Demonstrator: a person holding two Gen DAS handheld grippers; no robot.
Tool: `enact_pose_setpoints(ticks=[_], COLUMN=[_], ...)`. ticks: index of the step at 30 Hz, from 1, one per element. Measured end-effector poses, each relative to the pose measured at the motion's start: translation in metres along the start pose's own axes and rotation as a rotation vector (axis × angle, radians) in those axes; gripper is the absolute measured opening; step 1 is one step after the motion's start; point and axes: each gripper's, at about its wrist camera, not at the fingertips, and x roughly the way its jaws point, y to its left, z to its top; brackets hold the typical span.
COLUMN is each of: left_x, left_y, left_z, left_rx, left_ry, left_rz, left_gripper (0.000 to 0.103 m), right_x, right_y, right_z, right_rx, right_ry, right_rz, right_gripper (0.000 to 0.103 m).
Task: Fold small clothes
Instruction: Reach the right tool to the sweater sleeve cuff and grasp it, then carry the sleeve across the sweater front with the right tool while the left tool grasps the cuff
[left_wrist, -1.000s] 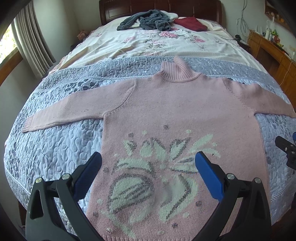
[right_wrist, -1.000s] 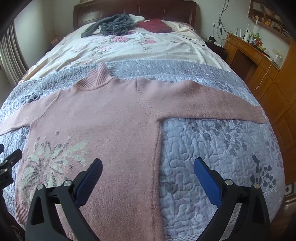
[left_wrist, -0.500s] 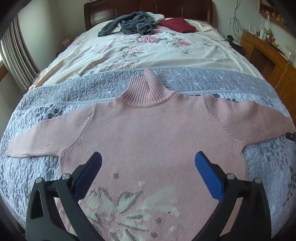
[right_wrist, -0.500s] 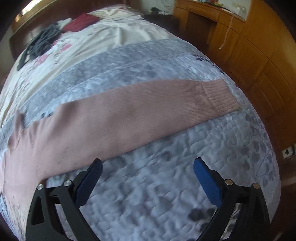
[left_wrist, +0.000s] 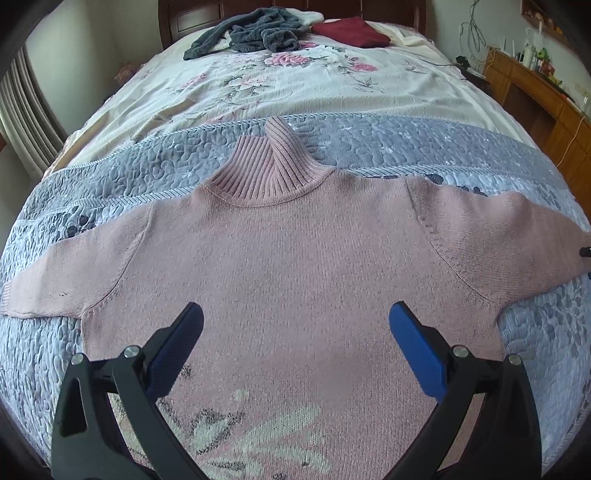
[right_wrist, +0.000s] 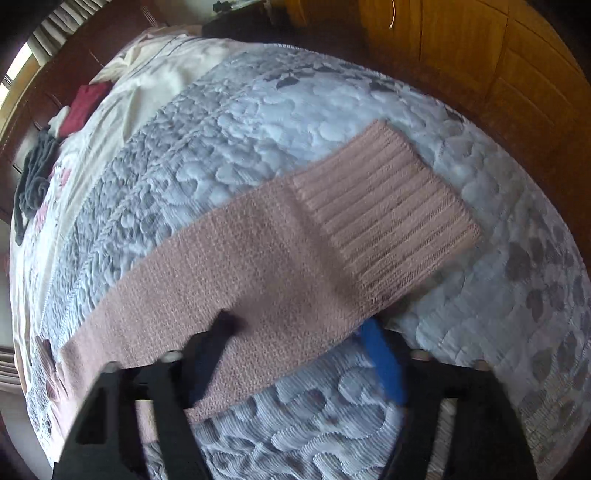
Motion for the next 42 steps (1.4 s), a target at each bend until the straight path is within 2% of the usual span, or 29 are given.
enact_pose_setpoints(ticks=[1, 2, 4, 7, 11, 14, 17, 19, 21, 24, 31, 37, 42], left_x=[0.001, 0.001, 0.001, -0.001, 0.003, 0.006, 0.006, 0.004, 0.003, 0.000, -0.003, 0.000, 0.001], left_y=[0.001, 0.002, 0.005, 0.012, 0.024, 0.035, 0.048, 0.057, 0.065, 0.075, 0.095, 0.109, 0.115], left_z=[-0.001, -0.002, -0.004, -0.007, -0.010, -0.012, -0.013, -0.014, -0.014, -0.017, -0.024, -0.025, -0.025], left_rx=[-0.001, -0.001, 0.002, -0.002, -0.017, -0.037, -0.039, -0.046, -0.058, -0.070, -0.078, -0.095, -0.123], left_ry=[0.002, 0.003, 0.001, 0.000, 0.013, 0.032, 0.031, 0.027, 0.028, 0.029, 0.039, 0.056, 0.066], left_rz=[0.001, 0.002, 0.006, 0.004, 0.012, 0.009, 0.023, 0.026, 0.028, 0.019, -0.005, -0.059, -0.094], left_gripper=[0.100, 0.100, 0.100, 0.100, 0.100, 0.100, 0.100, 0.100, 0.100, 0.100, 0.100, 0.100, 0.100], right_x=[0.000, -0.001, -0.008, -0.021, -0.009, -0.018, -0.042, -0.058, -0.069, -0.075, -0.070, -0.056, -0.043], right_y=[0.002, 0.000, -0.004, -0.007, 0.000, 0.015, 0.040, 0.065, 0.094, 0.151, 0.269, 0.327, 0.355], right_z=[0.001, 0.003, 0.005, 0.004, 0.000, -0.004, -0.012, -0.024, -0.039, -0.072, -0.153, -0.210, -0.245], right_rx=[0.004, 0.022, 0.040, 0.033, -0.006, -0.040, -0.115, -0.177, -0.241, -0.390, -0.601, -0.722, -0.786], right_ry=[-0.002, 0.001, -0.013, -0.041, -0.014, -0.057, -0.145, -0.178, -0.181, -0.179, -0.111, -0.062, -0.017], right_rz=[0.021, 0.038, 0.082, 0.082, -0.027, -0.062, -0.069, -0.027, 0.029, 0.064, 0.190, 0.270, 0.328], right_gripper=[0.041, 0.029, 0.013, 0.013, 0.012, 0.011, 0.011, 0.010, 0.010, 0.010, 0.010, 0.010, 0.010])
